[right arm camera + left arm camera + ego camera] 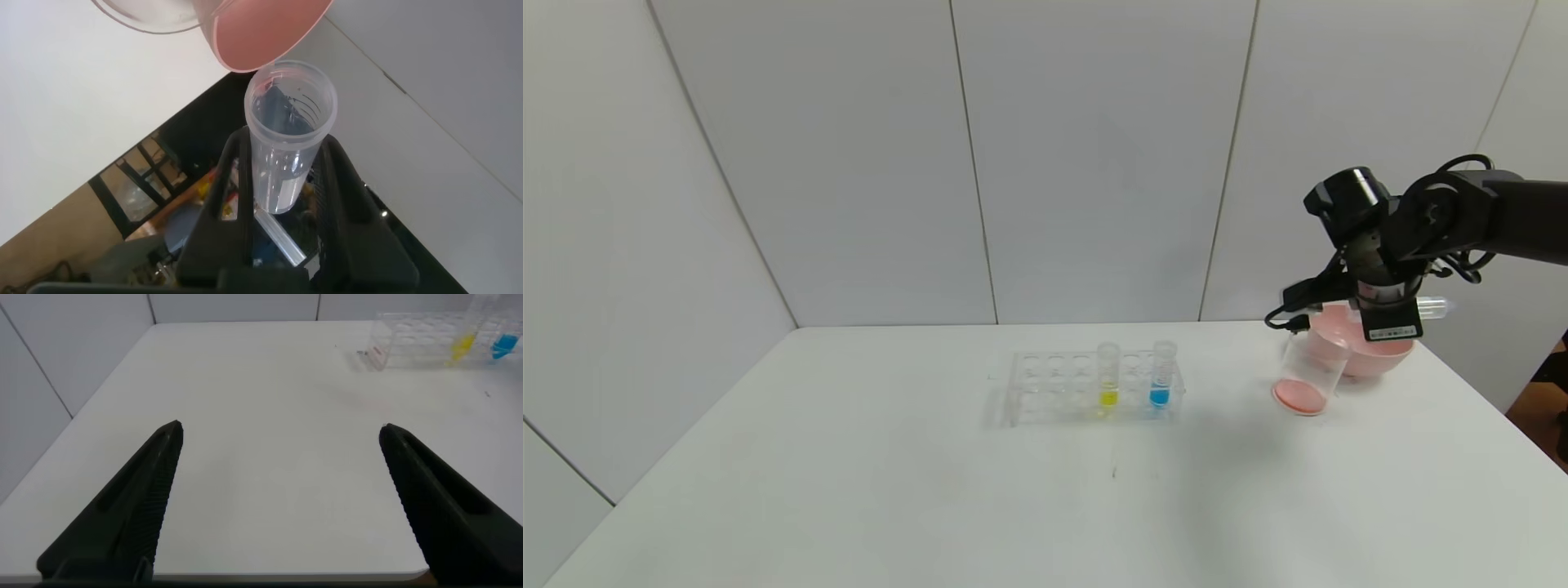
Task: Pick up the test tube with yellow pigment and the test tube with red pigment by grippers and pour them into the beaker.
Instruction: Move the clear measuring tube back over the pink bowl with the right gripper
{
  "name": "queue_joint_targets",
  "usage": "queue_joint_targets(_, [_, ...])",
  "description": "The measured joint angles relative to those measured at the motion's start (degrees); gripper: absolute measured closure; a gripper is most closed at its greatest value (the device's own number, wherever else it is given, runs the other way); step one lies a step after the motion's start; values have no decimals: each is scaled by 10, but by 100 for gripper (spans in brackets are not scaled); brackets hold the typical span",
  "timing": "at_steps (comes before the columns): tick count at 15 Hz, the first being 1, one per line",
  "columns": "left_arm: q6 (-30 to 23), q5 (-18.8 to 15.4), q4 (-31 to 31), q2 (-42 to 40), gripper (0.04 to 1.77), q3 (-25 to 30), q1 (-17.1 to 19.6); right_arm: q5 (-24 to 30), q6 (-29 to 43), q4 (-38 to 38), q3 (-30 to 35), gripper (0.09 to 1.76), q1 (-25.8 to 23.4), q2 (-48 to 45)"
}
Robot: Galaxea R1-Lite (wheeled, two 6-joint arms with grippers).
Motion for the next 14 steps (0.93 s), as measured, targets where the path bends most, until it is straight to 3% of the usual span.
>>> queue_joint_targets(6, [0, 0, 0, 0, 9, 0, 0, -16, -3, -5, 0, 135, 8, -2])
queue_joint_targets(9, [0, 0, 0, 0, 9, 0, 0, 1, 7, -5, 0, 135, 6, -6])
queue_joint_targets(11, [0, 0, 0, 0, 9, 0, 0, 47, 45, -11, 0, 135, -1, -15])
queue_joint_targets(14, [0, 0, 0, 0, 9, 0, 0, 158, 146, -23, 0, 135, -16, -25])
